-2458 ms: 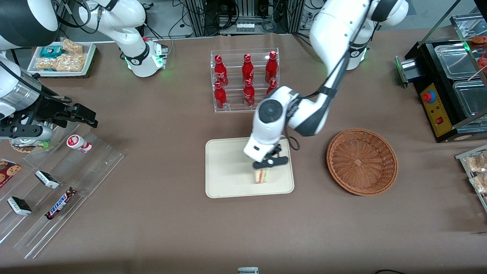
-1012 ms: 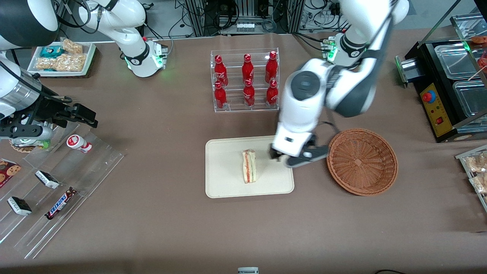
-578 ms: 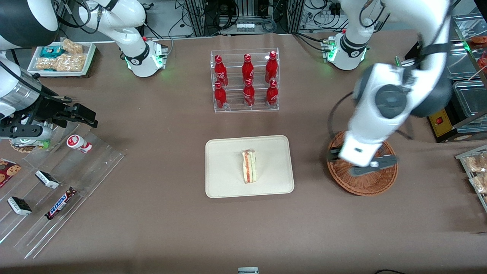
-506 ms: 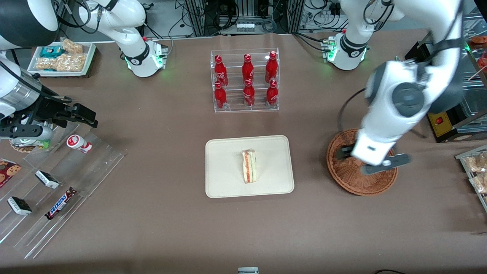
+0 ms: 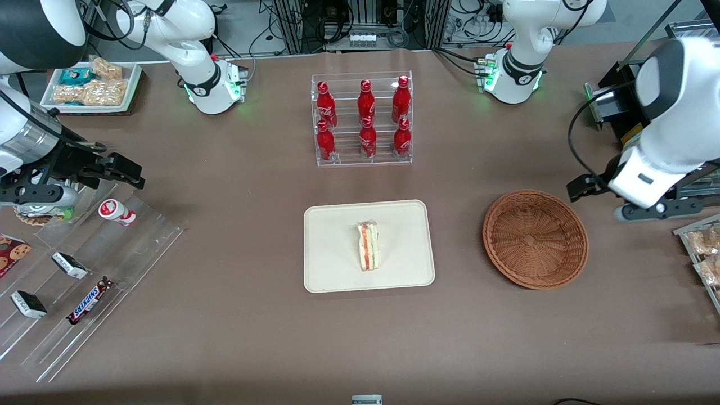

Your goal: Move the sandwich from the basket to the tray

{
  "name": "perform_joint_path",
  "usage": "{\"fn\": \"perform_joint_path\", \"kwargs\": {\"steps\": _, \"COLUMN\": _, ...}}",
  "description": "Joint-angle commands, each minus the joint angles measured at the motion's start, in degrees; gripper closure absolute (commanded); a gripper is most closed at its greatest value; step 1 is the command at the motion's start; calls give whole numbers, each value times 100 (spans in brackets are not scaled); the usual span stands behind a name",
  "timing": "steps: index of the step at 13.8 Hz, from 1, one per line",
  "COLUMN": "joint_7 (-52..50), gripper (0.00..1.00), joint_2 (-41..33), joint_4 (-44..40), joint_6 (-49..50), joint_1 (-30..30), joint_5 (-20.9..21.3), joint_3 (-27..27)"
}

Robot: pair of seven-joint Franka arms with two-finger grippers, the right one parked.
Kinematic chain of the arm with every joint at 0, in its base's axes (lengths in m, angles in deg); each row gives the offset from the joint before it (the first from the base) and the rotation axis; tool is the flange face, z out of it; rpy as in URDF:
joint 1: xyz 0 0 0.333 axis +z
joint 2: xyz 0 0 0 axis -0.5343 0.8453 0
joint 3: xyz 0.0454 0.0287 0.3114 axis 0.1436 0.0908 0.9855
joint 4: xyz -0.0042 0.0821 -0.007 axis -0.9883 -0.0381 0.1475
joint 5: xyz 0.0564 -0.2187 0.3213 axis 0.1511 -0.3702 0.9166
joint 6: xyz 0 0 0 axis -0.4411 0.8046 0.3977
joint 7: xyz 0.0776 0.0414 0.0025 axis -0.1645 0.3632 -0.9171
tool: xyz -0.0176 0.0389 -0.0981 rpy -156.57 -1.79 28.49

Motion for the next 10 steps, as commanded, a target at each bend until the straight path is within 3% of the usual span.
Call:
{"fn": "perform_joint_path", "kwargs": {"steps": 1, "joint_7": 855, "gripper": 0, "joint_2": -116, "joint_4": -487, "joint_6": 386, "joint_1": 370, "joint_5": -249, "joint_3": -155}}
{"fn": "perform_joint_path", "kwargs": {"steps": 5, "joint_7": 1622, "gripper": 0, "joint_2": -248, "joint_4": -823, "joint_6": 719, "joint_1": 468, "joint_5": -276, "joint_3": -164}}
{"fn": "perform_joint_path", "kwargs": {"steps": 10, "joint_7": 1737, "gripper": 0, "joint_2": -309, "joint_4": -990, "joint_6": 1046, "joint_1": 538, "joint_5": -443, "joint_3": -173}}
